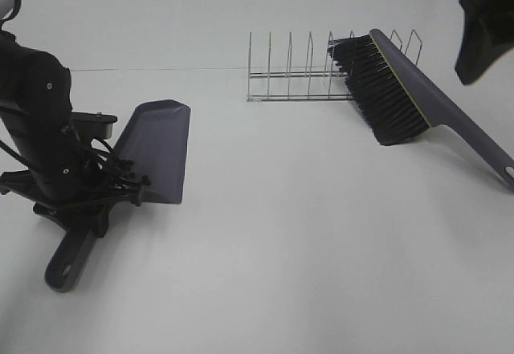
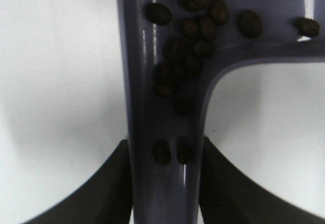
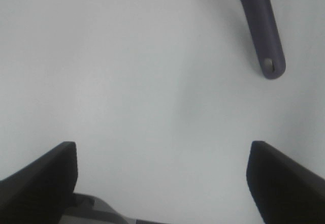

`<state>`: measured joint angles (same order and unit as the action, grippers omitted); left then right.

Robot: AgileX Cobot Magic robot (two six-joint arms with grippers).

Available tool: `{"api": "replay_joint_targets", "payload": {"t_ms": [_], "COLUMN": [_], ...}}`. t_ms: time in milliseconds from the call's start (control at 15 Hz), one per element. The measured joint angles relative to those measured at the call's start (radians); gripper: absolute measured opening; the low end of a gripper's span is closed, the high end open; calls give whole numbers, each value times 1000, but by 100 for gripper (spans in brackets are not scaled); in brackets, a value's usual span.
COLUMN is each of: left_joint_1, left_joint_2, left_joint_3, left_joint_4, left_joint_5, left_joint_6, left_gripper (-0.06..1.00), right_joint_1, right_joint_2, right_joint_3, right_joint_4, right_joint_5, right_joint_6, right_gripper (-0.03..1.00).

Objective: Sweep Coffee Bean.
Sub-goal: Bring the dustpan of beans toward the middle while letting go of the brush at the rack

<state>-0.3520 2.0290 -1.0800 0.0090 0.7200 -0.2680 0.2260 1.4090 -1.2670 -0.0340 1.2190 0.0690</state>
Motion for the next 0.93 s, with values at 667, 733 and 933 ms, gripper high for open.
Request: {"api": "replay_joint_targets", "payload": {"t_ms": [667,733,933], "left_joint_1": [-116,-138,-158], "left_joint_2": [-11,9,83], "left_joint_3": [-91,-116,-185], "left_joint_4": [-70,-79,-129], "left_joint_5": [1,1,30], "left_joint_6": [-21,-25,-35], "left_gripper": [35,35,35], "right_joint_1": [0,0,0], "right_joint_2": [-653,-702,-828], "right_joint_3": [601,627,662], "right_joint_4": [149,150,152], "right_joint_5": [-57,-57,-55], "right_joint_6": [-3,-3,-3], "right_gripper": [79,79,79]}}
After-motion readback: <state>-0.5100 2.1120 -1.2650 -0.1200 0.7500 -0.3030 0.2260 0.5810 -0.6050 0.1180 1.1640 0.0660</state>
